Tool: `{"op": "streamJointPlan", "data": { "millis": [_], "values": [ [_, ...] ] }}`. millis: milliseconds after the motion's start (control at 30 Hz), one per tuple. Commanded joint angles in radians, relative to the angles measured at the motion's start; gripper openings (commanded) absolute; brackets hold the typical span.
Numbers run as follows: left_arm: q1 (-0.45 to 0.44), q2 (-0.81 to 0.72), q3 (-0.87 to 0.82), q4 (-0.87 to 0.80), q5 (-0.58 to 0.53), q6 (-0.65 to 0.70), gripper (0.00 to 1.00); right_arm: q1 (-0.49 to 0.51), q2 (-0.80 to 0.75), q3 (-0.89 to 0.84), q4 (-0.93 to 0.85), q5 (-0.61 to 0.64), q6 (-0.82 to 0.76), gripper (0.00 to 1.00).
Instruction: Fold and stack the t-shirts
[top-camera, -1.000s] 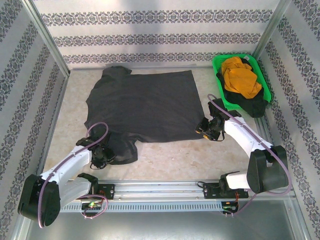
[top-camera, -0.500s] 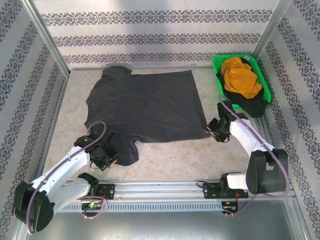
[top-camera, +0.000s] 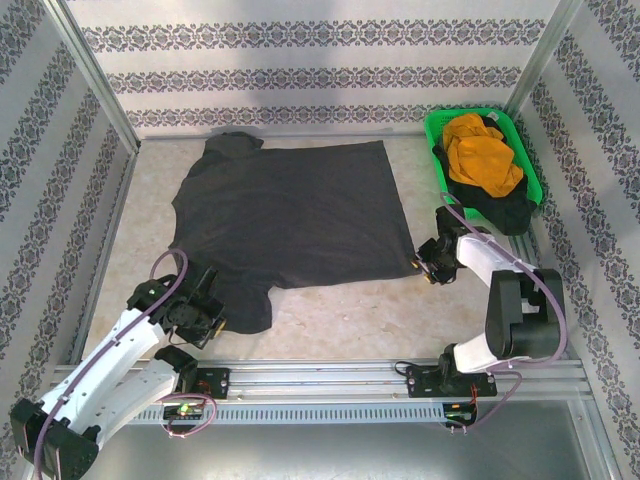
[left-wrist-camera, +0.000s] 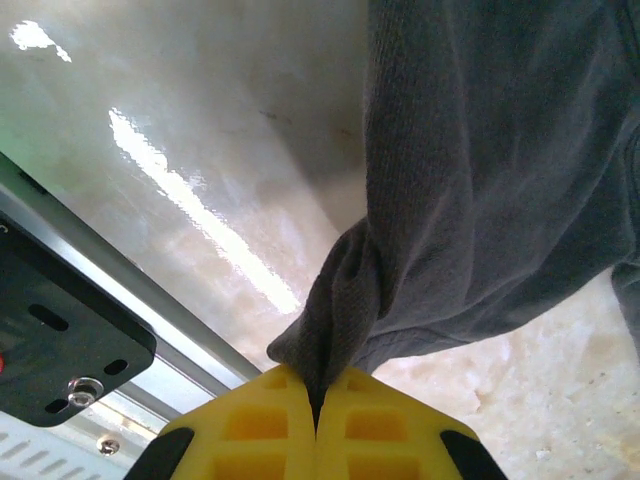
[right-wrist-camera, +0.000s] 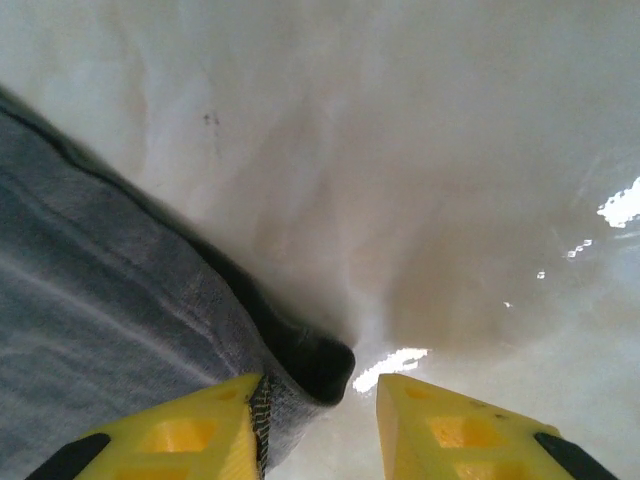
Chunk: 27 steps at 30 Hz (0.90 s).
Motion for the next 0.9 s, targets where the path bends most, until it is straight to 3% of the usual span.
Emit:
{"op": "streamJointPlan", "data": {
  "millis": [0,200,267,400,667,867],
  "values": [
    [-0.011,-0.018,0.041,-0.069,-0.039,-0.049,0.00,0.014,0.030,0.019,0.002,-0.015,0.028,0.35],
    [-0.010,-0.032,0.035,-0.068,-0.051,-0.074,0.00,0.046,0.091,0.048,0.000,-0.010,0.051,0.34],
    [-0.011,-0.031,0.035,-0.068,-0.057,-0.078,0.00,0.052,0.117,0.064,-0.003,-0.007,0.057,0.26],
    [-0.010,-0.032,0.051,-0.087,-0.084,-0.089,0.00,0.051,0.116,0.090,-0.048,0.059,0.067,0.00],
    [-0.011,-0.083,0.036,-0.135,-0.087,-0.157,0.00,0.050,-0.106,0.049,-0.278,0.209,0.068,0.00],
    [-0.011,-0.107,0.008,-0.134,-0.069,-0.186,0.00,0.065,-0.287,-0.056,-0.355,0.197,0.074,0.00]
  ]
}}
